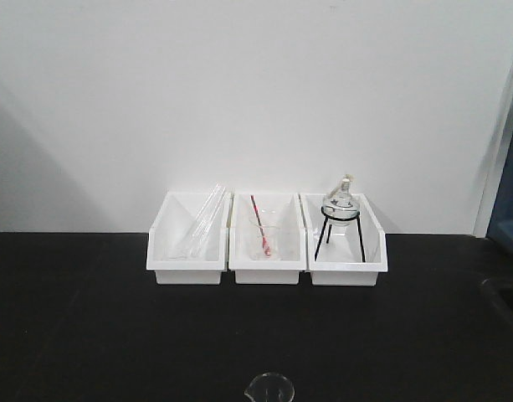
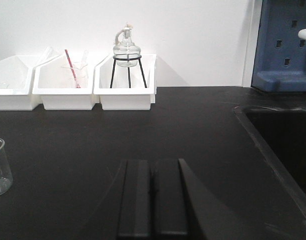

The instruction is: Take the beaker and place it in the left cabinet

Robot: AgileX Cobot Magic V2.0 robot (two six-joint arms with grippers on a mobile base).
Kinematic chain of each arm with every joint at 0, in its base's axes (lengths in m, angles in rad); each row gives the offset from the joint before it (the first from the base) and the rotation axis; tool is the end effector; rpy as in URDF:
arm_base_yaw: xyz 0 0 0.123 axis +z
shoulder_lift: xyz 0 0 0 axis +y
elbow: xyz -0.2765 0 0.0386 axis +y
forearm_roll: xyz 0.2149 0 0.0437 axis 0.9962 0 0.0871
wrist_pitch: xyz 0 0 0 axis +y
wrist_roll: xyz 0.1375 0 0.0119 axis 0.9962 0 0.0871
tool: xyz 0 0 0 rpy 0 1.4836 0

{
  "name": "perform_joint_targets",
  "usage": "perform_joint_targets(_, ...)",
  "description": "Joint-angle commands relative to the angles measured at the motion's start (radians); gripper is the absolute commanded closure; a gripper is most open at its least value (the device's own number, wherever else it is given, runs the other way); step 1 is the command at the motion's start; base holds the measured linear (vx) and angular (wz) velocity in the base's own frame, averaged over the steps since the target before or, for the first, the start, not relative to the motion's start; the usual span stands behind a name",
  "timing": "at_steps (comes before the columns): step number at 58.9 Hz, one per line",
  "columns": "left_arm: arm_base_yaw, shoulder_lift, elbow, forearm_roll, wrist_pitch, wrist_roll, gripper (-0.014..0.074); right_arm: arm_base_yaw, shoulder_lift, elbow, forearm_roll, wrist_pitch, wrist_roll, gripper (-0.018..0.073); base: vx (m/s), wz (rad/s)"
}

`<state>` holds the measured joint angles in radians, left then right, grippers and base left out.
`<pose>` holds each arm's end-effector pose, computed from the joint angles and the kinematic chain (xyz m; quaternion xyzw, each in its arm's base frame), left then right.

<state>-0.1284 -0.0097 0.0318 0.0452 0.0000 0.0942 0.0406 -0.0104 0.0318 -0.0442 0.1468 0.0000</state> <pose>0.0761 -0.0098 0.2067 0.0913 0.6776 0.0040 0.7297 0.0764 0.0022 0.1865 -0.0288 0.7345 -0.0034 0.6779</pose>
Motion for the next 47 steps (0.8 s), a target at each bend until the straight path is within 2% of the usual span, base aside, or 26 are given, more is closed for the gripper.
perform_joint_targets(1, -0.001, -0.019, 0.016, -0.003, -0.075, -0.003, 0.0595, 0.0, -0.014, 0.004, -0.007, -0.082, -0.006, 0.0561, 0.0, 0.0)
perform_joint_targets(47, -0.001, -0.019, 0.016, -0.003, -0.075, -0.003, 0.0595, 0.0, -0.014, 0.004, -0.007, -0.087, -0.006, 0.0561, 0.0, 0.0)
